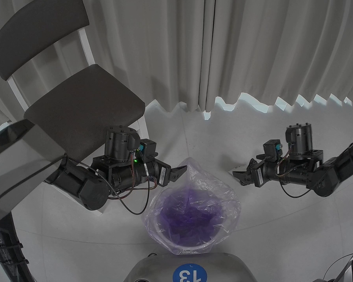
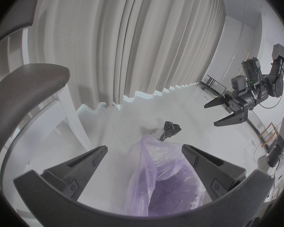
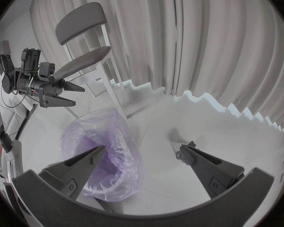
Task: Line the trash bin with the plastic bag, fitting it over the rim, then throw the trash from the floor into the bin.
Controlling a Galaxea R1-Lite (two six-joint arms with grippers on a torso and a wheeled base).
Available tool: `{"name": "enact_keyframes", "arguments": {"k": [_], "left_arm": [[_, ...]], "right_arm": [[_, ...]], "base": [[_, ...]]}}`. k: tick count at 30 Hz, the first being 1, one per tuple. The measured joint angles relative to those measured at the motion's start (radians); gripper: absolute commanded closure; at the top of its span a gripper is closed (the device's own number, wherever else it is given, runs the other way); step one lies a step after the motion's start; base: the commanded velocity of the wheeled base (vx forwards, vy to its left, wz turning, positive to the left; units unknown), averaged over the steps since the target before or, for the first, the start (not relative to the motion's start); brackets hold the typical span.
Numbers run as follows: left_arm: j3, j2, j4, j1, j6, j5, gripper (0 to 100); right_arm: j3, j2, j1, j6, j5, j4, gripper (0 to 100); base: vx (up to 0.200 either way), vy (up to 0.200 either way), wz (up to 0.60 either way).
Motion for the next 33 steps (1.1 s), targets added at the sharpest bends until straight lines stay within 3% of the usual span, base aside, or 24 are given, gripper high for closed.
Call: {"name": "enact_keyframes", "arguments": {"k": [6, 14, 26, 33], "left_arm": [[-0.042, 0.061, 0.023, 0.002, 0.021, 0.001, 0], [-0.047, 0.118, 0.084, 0.064, 0.126, -0.027, 0], [-0.064, 0.167, 0.074, 0.108, 0.132, -0.029, 0], [-0.167, 0.234, 0.078, 0.127, 0.13, -0.023, 0]], "right_arm": [[-0.115, 0.144, 0.02, 0.003, 0.008, 0.001, 0], [-0.216, 0.257, 0.026, 0.004, 0.012, 0.047, 0], [-0.294, 0.364, 0.01, 0.004, 0.013, 0.049, 0], [-0.36, 0.421, -0.013, 0.004, 0.013, 0.057, 0]], "base": [[0.0, 0.0, 0.0], [0.0, 0.0, 0.0], [0.0, 0.0, 0.0], [0.0, 0.0, 0.0]]}}
